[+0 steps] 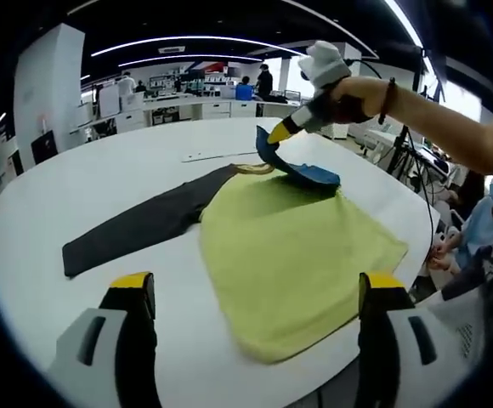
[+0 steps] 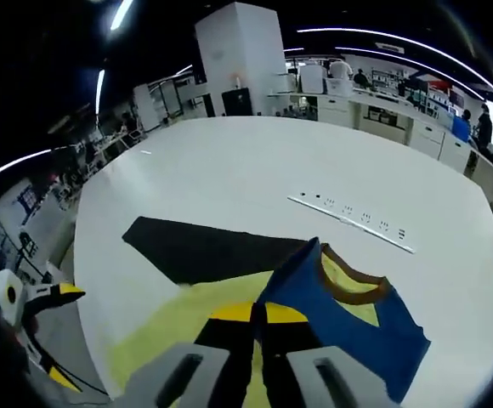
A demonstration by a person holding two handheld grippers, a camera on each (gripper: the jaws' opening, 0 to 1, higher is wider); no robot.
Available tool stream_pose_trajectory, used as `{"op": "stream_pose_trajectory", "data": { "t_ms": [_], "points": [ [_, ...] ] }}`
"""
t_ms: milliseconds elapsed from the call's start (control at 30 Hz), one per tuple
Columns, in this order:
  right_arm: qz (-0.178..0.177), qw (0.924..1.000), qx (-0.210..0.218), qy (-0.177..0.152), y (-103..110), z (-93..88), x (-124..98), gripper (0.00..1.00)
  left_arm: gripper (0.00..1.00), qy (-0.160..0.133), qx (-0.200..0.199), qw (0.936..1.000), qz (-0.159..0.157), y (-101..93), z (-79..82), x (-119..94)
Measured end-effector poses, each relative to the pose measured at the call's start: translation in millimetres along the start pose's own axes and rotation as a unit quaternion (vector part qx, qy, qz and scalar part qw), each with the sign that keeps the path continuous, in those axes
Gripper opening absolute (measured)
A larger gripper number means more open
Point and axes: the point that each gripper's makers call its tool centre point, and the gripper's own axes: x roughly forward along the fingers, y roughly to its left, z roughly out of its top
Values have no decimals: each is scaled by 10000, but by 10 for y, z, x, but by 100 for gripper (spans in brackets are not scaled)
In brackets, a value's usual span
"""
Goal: Fold the garment on the visible template until the final outline fits inside the template.
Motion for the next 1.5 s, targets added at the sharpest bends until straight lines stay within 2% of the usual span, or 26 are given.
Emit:
{"op": "stream_pose_trajectory", "data": {
  "t_ms": [267, 600, 900, 1200, 1367, 1500],
  "points": [
    [175, 9997, 29, -160, 189, 122, 34, 0, 96, 21, -16, 10000, 13, -2, -14, -4],
    [336, 9993, -95, -130, 357, 96, 83, 0, 96, 48, 13, 10000, 49, 0, -15, -21],
    [484, 9983, -326, -69, 524, 36, 158, 0, 96, 70, -5, 10000, 21, -21, -41, -5],
    [555, 9980, -283, -69, 644, -21, 344, 0, 95, 73, -31, 10000, 32, 2, -57, -25],
    [631, 9979, -118, 104, 684, -188, 453, 0, 95, 47, -64, 9999, 68, 16, -67, -48],
    [580, 9980, -174, 205, 634, -278, 439, 0, 96, 55, -66, 9999, 93, 24, -87, -66]
  ]
}}
